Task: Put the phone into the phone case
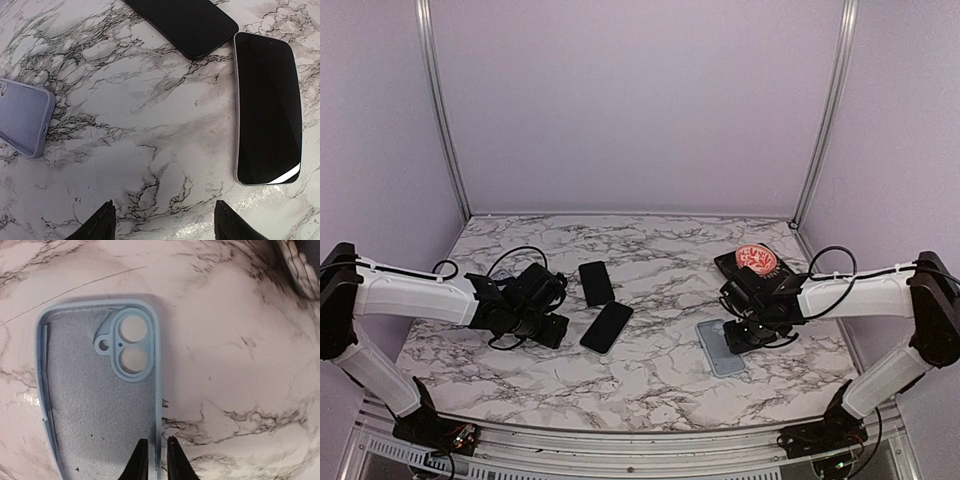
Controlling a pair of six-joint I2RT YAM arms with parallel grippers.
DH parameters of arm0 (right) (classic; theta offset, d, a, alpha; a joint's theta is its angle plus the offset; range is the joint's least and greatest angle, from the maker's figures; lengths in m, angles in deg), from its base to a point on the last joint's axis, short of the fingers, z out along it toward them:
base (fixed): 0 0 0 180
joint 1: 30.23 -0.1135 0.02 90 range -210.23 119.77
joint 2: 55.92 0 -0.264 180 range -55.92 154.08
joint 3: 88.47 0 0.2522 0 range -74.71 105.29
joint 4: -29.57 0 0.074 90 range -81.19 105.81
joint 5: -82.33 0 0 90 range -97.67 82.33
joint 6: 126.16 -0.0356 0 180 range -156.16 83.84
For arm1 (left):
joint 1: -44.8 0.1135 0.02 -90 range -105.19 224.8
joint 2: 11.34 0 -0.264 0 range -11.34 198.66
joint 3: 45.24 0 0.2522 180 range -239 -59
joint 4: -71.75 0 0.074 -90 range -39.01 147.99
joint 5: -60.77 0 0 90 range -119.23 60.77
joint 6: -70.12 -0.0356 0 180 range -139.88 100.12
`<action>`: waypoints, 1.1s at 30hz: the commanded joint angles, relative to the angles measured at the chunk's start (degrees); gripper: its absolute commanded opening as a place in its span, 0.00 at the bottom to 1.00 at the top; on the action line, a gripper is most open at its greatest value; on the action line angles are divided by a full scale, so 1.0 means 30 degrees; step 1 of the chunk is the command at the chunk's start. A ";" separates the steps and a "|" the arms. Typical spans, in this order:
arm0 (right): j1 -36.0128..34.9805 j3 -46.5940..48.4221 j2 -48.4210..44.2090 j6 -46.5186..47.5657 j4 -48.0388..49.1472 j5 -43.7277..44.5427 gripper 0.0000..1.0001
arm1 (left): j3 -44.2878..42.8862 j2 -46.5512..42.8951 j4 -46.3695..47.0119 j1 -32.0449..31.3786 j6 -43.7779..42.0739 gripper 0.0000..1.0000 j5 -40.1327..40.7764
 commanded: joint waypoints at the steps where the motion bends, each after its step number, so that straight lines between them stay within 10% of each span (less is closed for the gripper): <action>1: 0.0002 0.1307 -0.0739 0.0043 -0.0826 0.0280 0.25 | -0.0045 0.0790 0.0358 -0.0055 -0.0703 0.62 0.0793; 22: -0.1386 0.4856 0.1122 -0.0051 0.1682 -0.0734 0.34 | -0.4552 0.7912 0.1587 -0.2085 -0.6114 0.54 -0.4765; 33: -0.1367 0.6656 0.2850 0.1292 0.2022 0.0268 0.42 | -0.6140 0.7155 0.5475 -0.3085 -0.3144 0.52 -0.5573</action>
